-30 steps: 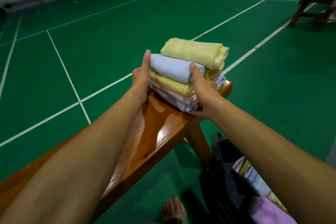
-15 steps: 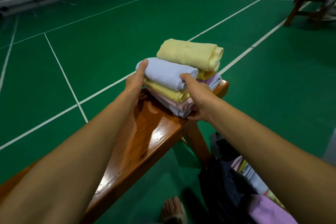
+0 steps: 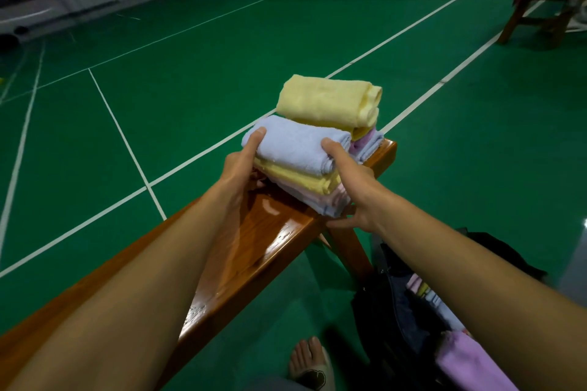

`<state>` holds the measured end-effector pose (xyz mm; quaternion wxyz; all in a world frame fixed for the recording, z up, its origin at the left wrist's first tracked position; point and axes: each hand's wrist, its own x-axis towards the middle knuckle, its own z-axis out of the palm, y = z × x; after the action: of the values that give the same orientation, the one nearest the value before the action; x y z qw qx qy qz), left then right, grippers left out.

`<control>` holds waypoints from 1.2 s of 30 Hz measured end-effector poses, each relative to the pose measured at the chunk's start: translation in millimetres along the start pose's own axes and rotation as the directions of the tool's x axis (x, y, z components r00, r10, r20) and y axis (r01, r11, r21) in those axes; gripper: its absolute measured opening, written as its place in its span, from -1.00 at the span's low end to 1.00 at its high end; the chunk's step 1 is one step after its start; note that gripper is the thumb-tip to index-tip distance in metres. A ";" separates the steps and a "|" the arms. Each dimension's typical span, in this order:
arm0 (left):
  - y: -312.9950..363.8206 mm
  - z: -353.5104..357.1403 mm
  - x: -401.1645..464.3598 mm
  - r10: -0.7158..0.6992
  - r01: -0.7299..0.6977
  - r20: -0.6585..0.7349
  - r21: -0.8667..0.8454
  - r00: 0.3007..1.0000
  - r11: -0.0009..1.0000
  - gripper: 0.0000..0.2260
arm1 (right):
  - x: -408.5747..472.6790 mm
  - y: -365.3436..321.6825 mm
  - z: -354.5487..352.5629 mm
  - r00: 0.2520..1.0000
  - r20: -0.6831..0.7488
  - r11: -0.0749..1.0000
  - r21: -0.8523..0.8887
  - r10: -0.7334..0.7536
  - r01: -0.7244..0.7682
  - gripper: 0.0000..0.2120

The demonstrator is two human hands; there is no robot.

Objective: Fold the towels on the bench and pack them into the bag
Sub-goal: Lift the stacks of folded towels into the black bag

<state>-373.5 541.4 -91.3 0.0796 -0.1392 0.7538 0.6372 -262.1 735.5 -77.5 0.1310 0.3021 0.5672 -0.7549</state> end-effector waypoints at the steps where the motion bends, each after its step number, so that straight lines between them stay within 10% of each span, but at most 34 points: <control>1: -0.6 -0.3 -2.7 -0.009 0.009 -0.004 0.001 1.000 1.000 -0.29 | -1.0 0.2 -0.6 1.000 -0.009 1.000 0.000 -0.006 0.006 0.11; 5: -6.5 2.5 -14.0 0.050 -0.050 0.011 0.053 0.999 0.997 -0.35 | -3.8 6.0 -11.1 0.999 -0.021 0.999 -0.039 -0.034 0.034 0.09; 11: -16.5 18.2 -43.5 0.147 -0.153 0.070 0.084 0.987 0.985 -0.48 | -14.8 27.5 -52.0 0.993 0.016 0.991 -0.057 -0.120 0.121 -0.55; 18: -23.5 87.6 -97.9 0.307 -0.343 0.194 0.187 0.932 0.921 -0.56 | -25.0 82.0 -128.1 0.976 -0.135 0.969 0.156 -0.171 0.192 -0.40; 20: -37.5 113.7 -108.9 0.318 -0.388 0.272 0.261 0.908 0.884 -0.55 | -27.1 103.3 -158.3 0.968 -0.172 0.947 0.233 -0.182 0.219 -0.62; 22: -62.8 141.6 -116.8 0.282 -0.391 0.353 0.289 0.892 0.874 -0.56 | -27.4 129.7 -188.2 0.969 -0.203 0.939 0.282 -0.141 0.196 -0.94; 31: -243.9 228.7 -69.8 -0.241 0.072 0.433 0.370 0.868 0.926 -0.40 | 29.4 251.5 -248.5 0.928 -0.333 0.955 0.290 0.168 -0.069 -0.71; 36: -314.8 254.2 -25.2 -0.291 0.083 0.514 0.389 0.807 0.917 -0.68 | 82.6 295.8 -227.3 0.907 -0.364 0.926 0.372 0.211 -0.066 -0.58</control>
<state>-266.2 747.0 -423.8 0.3841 -0.0040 0.7795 0.4948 -97.0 864.8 -396.9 0.0109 0.5076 0.4144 -0.7553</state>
